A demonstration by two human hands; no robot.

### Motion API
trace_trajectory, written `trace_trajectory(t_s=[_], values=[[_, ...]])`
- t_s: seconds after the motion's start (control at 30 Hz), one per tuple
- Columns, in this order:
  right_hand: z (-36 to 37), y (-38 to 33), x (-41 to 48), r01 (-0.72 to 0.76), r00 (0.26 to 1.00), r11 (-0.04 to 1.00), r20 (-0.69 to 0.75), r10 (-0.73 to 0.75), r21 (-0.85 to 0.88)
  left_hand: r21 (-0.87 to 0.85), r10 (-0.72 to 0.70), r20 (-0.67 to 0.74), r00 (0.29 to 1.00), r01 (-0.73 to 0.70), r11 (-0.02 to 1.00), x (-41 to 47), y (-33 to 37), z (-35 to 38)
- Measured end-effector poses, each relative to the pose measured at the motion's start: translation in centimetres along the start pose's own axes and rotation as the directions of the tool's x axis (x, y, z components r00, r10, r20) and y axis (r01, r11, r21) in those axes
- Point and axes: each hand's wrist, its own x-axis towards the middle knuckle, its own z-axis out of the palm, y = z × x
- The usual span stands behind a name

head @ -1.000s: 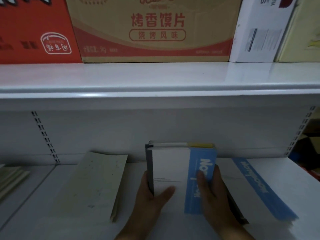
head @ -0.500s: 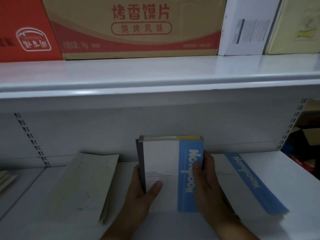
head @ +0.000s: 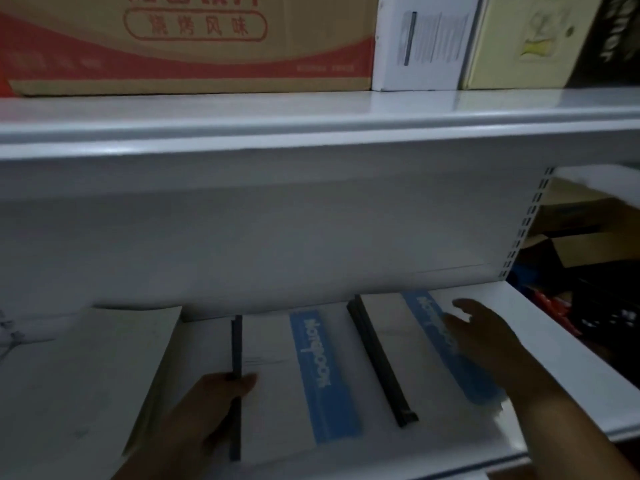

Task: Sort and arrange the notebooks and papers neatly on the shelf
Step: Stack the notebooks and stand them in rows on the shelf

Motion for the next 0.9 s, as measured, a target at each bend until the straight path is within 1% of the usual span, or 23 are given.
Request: trace_trajectory(t_s=[0.03,0.07,0.1,0.2,0.33,0.47,0.57,0.6,0.7,0.77,0.8,0.83,0.9], values=[[-0.4,1.2,0.2,-0.054,0.997,0.998,0.062,0.056,-0.038,0.008,-0.026,-0.012,1.000,0.026,1.000,0.3,0.0,0.3],[-0.3,2.2,0.2,-0.066,0.992,0.995,0.108,0.073,-0.069,0.023,-0.040,-0.020,0.999,0.041,0.999,0.5,0.4,0.8],[0.0,2.8,0.1,-0.044,0.989,0.995,0.134,0.056,-0.094,0.039,-0.048,-0.026,0.999,0.049,0.998,0.8,0.6,1.2],[0.4,3.6,-0.1,0.042,0.990,0.995,0.139,-0.030,-0.086,0.086,-0.061,-0.035,0.998,0.064,0.994,1.3,1.3,2.4],[0.4,3.5,-0.1,0.040,0.991,0.999,0.128,-0.038,-0.010,0.187,-0.063,-0.021,0.998,0.066,0.980,1.8,2.1,3.3],[0.6,3.4,0.0,0.051,0.991,0.999,0.123,-0.050,-0.003,0.226,-0.082,-0.017,0.996,0.084,0.970,1.7,2.8,4.1],[-0.2,3.7,0.3,0.006,0.988,0.999,0.154,-0.011,0.036,0.234,-0.085,-0.013,0.996,0.086,0.968,1.4,2.9,4.0],[-0.7,3.8,0.5,-0.010,0.987,1.000,0.162,0.006,0.027,0.233,-0.082,-0.008,0.997,0.082,0.969,1.3,2.8,3.9],[-1.9,4.1,1.1,0.009,0.983,0.995,0.184,0.008,-0.094,0.186,-0.074,0.005,0.997,0.072,0.980,1.0,2.2,3.6],[-2.9,4.2,1.3,0.017,0.993,0.993,0.120,-0.003,-0.121,0.126,-0.050,0.003,0.999,0.049,0.991,1.0,1.8,3.5],[-3.3,4.3,1.3,0.023,0.997,0.997,0.081,-0.017,-0.069,0.100,-0.030,0.001,1.000,0.029,0.995,1.0,1.6,3.5],[-3.7,4.2,1.0,0.026,0.998,0.999,0.064,-0.029,0.036,0.085,-0.011,0.001,1.000,0.011,0.996,1.0,1.6,3.5],[-3.4,3.2,0.2,0.018,0.996,0.963,0.084,-0.042,0.270,0.078,0.009,0.012,1.000,-0.010,0.997,0.8,1.6,3.5]])
